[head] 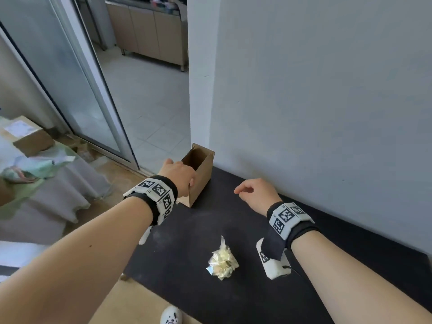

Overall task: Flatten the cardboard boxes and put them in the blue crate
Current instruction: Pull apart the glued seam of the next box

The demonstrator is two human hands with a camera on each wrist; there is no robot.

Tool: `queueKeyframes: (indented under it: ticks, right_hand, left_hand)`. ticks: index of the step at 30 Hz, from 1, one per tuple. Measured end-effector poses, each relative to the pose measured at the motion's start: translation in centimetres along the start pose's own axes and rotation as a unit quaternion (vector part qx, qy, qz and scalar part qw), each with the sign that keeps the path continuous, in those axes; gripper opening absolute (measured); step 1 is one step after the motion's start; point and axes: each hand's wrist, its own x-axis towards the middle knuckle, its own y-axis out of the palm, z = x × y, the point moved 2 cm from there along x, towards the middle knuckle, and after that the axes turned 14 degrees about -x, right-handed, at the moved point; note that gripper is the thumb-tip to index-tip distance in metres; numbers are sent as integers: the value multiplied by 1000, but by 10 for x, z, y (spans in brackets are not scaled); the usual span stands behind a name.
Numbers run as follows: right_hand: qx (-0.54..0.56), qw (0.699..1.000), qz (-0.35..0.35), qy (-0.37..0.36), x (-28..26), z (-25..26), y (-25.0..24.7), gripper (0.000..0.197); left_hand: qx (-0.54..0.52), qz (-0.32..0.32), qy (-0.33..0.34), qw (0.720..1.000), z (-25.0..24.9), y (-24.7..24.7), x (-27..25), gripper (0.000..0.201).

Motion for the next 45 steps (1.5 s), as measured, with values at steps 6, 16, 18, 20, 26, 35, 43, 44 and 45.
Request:
queueKeyframes:
  ticks: [6, 16, 18, 20, 26, 35, 43, 44, 45]
  right_hand:
    - [3, 998, 0, 62, 5, -2, 1, 20]
    - [28, 991, -50, 123, 1, -22, -26, 20]
    - [30, 989, -64, 131, -2, -30, -31, 20]
    - [31, 986, -84, 138, -6, -39, -36, 21]
    - [55, 976, -119, 175, -24, -74, -40, 20]
    - [58, 979, -86, 175, -29, -88, -30, 15]
    - [50, 980, -105, 163, -23, -80, -25, 15]
    - [51, 979, -105, 164, -24, -80, -26, 14]
    - [51, 979, -103, 166, -24, -80, -26, 13]
  left_hand:
    - [-89, 62, 76, 991, -3, -3, 29, 8]
    - [-372, 35, 84, 924, -51, -24, 61, 3]
    - [-434, 34, 72, 897, -63, -29, 65, 4]
    - [-501, 37, 45, 864, -72, -29, 68, 6]
    - [-620, 79, -63, 778, -88, 0, 80, 17]
    - [-572, 62, -69, 815, -96, 14, 84, 23]
    - [-376, 23, 126, 918, -113, 13, 87, 43]
    - [-362, 53, 142, 920, -119, 16, 85, 47]
    - [-346, 74, 148, 924, -124, 20, 85, 50]
